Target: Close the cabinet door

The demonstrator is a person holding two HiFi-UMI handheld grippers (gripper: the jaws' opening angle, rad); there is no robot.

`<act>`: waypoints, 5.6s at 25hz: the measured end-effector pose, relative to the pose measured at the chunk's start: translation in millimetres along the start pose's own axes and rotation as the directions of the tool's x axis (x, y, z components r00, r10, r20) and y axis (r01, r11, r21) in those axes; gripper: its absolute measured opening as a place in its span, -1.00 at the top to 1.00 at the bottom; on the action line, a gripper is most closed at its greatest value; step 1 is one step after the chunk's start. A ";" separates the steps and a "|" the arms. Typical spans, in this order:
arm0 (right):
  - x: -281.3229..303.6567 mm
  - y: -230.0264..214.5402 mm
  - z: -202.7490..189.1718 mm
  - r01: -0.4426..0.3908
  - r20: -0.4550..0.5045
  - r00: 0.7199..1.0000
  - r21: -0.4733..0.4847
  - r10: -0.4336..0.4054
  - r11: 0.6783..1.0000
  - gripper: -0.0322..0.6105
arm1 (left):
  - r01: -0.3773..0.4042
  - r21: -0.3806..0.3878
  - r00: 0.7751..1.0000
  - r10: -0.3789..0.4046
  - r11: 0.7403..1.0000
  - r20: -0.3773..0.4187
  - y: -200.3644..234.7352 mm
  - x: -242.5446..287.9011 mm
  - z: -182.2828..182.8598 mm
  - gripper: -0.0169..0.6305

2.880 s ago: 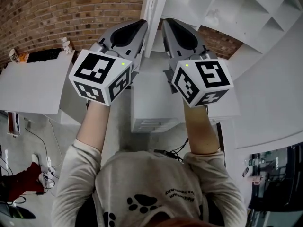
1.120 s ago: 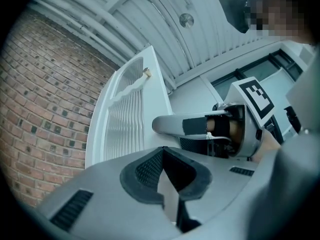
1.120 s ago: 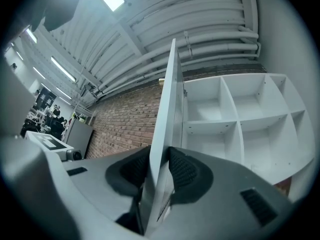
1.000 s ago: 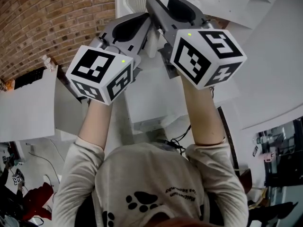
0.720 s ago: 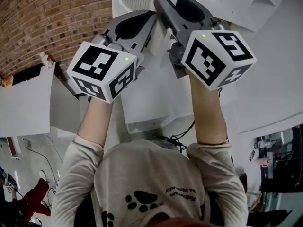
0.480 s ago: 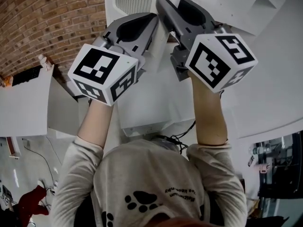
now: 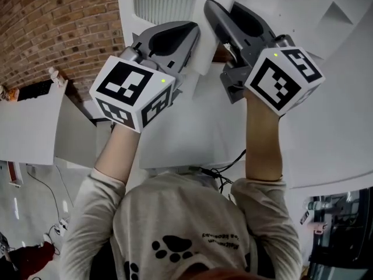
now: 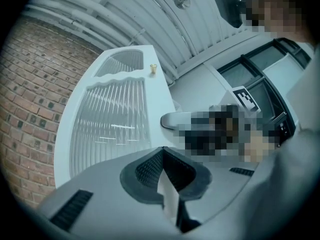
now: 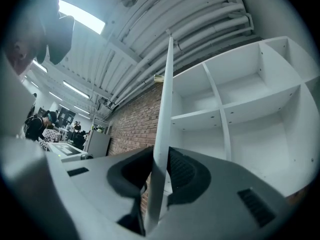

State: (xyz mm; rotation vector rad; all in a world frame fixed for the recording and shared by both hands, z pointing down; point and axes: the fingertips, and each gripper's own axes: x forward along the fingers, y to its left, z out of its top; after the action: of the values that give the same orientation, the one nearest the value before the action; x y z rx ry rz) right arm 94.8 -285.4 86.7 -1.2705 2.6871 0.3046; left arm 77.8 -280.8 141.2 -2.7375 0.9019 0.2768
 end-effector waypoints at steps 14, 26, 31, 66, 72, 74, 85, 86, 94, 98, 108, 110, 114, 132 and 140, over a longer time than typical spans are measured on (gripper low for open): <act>14.9 -77.3 -13.9 -0.186 0.011 0.983 0.071 0.186 0.980 0.61 | -0.143 0.020 0.989 0.144 0.989 -0.040 18.4 67.9 -25.4 0.92; 37.0 -114.5 -21.7 -0.323 0.024 0.946 0.099 0.322 0.941 0.61 | -0.257 0.040 0.963 0.259 0.966 -0.068 39.1 102.5 -40.3 0.92; 39.7 -119.0 -28.6 -0.357 0.033 0.934 0.103 0.356 0.928 0.61 | -0.285 0.046 0.954 0.288 0.957 -0.082 40.3 105.1 -52.1 0.92; 77.3 -161.0 -42.4 -0.416 0.044 0.909 0.165 0.415 0.894 0.53 | -0.275 0.059 0.956 0.280 0.960 -0.089 71.2 145.1 -72.0 0.92; 81.0 -163.2 -43.7 -0.387 0.047 0.922 0.186 0.385 0.903 0.51 | -0.249 0.044 0.964 0.252 0.967 -0.084 75.0 146.7 -73.9 0.92; 81.2 -163.6 -43.6 -0.357 0.039 0.934 0.179 0.356 0.917 0.49 | -0.243 0.037 0.966 0.246 0.969 -0.083 75.5 146.2 -73.7 0.92; 64.4 -193.7 -38.3 -0.170 0.041 0.985 0.121 0.166 0.978 0.47 | -0.231 0.017 0.969 0.232 0.973 -0.086 81.8 152.1 -76.9 0.92; 63.1 -196.5 -39.9 -0.156 0.039 0.988 0.119 0.152 0.981 0.47 | -0.231 0.018 0.969 0.231 0.973 -0.088 82.3 153.0 -78.0 0.92; 50.3 -213.0 -46.8 -0.067 0.023 0.998 0.116 0.065 0.991 0.50 | -0.223 0.013 0.971 0.223 0.975 -0.089 90.5 156.4 -81.3 0.92; 31.5 -219.0 -46.5 -0.018 0.013 1.000 0.113 0.017 0.993 0.53 | -0.204 0.006 0.976 0.204 0.979 -0.082 82.1 159.7 -78.6 0.92; -1.6 -207.1 -56.6 0.094 -0.006 0.996 0.054 -0.094 0.994 0.87 | -0.204 0.014 0.975 0.205 0.979 -0.082 81.7 164.1 -77.1 0.92; -8.2 -202.3 -58.4 0.112 0.000 0.994 0.067 -0.113 0.991 0.87 | -0.209 0.012 0.974 0.209 0.978 -0.085 81.9 164.6 -78.6 0.92; -20.7 -196.1 -62.6 0.132 0.010 0.991 0.097 -0.134 0.986 0.87 | -0.207 -0.009 0.974 0.205 0.978 -0.093 79.6 164.8 -80.3 0.92; -51.6 -127.8 -80.2 0.160 0.029 0.986 0.066 -0.162 0.985 0.87 | -0.266 0.021 0.960 0.267 0.964 -0.086 17.2 77.6 -70.3 0.92; -76.0 -93.9 -109.1 0.215 -0.003 0.977 -0.014 -0.215 0.977 0.87 | -0.336 0.046 0.935 0.339 0.941 -0.103 -0.8 28.3 -84.1 0.92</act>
State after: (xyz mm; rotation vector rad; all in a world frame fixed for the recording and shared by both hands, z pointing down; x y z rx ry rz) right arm 209.8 -314.0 198.2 -1.5499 2.5240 0.2918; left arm 109.2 -320.3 214.1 -2.5810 1.3976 0.1743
